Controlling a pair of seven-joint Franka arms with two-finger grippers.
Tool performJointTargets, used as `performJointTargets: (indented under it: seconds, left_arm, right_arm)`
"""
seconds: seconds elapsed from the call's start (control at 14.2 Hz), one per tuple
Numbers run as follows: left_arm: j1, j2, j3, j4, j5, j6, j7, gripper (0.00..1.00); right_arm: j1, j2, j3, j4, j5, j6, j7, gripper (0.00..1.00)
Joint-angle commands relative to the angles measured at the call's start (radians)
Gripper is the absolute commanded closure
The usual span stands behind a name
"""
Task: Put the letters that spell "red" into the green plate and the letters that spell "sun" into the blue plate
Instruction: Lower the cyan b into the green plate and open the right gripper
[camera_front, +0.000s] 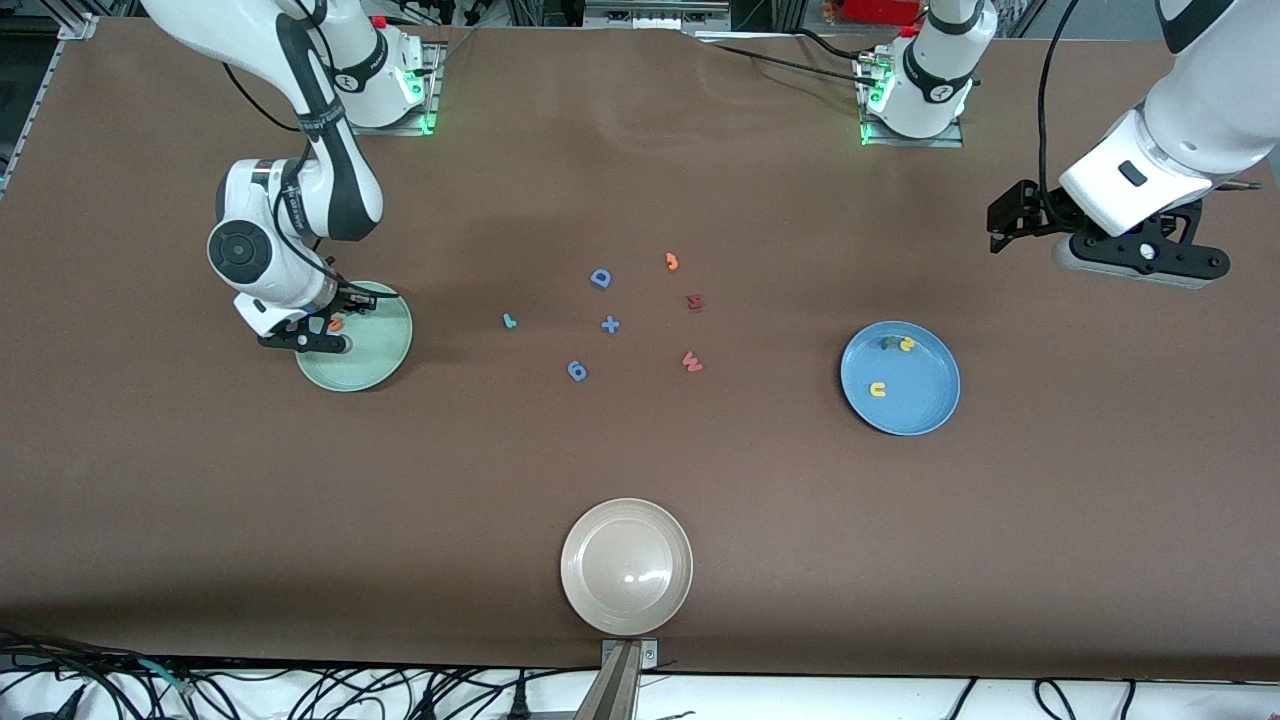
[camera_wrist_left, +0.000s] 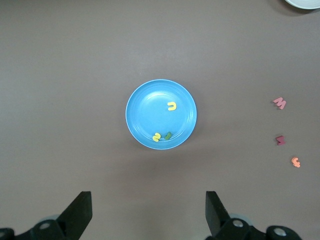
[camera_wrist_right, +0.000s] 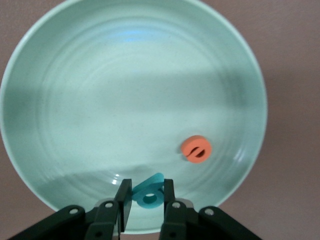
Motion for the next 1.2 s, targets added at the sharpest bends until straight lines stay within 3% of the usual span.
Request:
performJointTargets:
  seconds: [0.0, 0.14, 0.28, 0.35, 0.49, 0.71, 0.92, 1.13]
  left_arm:
    - [-0.006, 0.018, 0.006, 0.039, -0.024, -0.029, 0.015, 0.00]
    - [-0.006, 0.018, 0.006, 0.039, -0.024, -0.029, 0.015, 0.00]
    - [-0.007, 0.018, 0.005, 0.039, -0.024, -0.029, 0.015, 0.00]
    - [-0.007, 0.018, 0.005, 0.039, -0.024, -0.029, 0.015, 0.00]
    - [-0.007, 0.018, 0.005, 0.039, -0.024, -0.029, 0.015, 0.00]
    - [-0.006, 0.018, 0.005, 0.039, -0.022, -0.029, 0.015, 0.00]
    - [-0.007, 0.018, 0.005, 0.039, -0.022, -0.029, 0.015, 0.00]
    - [-0.007, 0.018, 0.005, 0.039, -0.022, -0.029, 0.015, 0.00]
  right_arm:
    - [-0.007, 0.022, 0.003, -0.005, 0.085, 0.022, -0.082, 1.00]
    - [-0.007, 0.024, 0.003, -0.005, 0.085, 0.019, -0.085, 1.00]
    - [-0.007, 0.021, 0.003, -0.002, 0.085, 0.016, -0.085, 0.32]
    - [-0.007, 0.015, 0.003, 0.001, 0.085, 0.012, -0.085, 0.17]
    - [-0.006, -0.016, 0.001, 0.011, 0.085, 0.000, -0.084, 0.02]
    - [-0.006, -0.083, 0.003, 0.055, 0.085, -0.114, -0.068, 0.02]
    - [0.005, -0.103, 0.016, 0.176, 0.082, -0.315, 0.078, 0.03]
    - [0.013, -0.102, 0.071, 0.288, 0.080, -0.428, 0.215, 0.04]
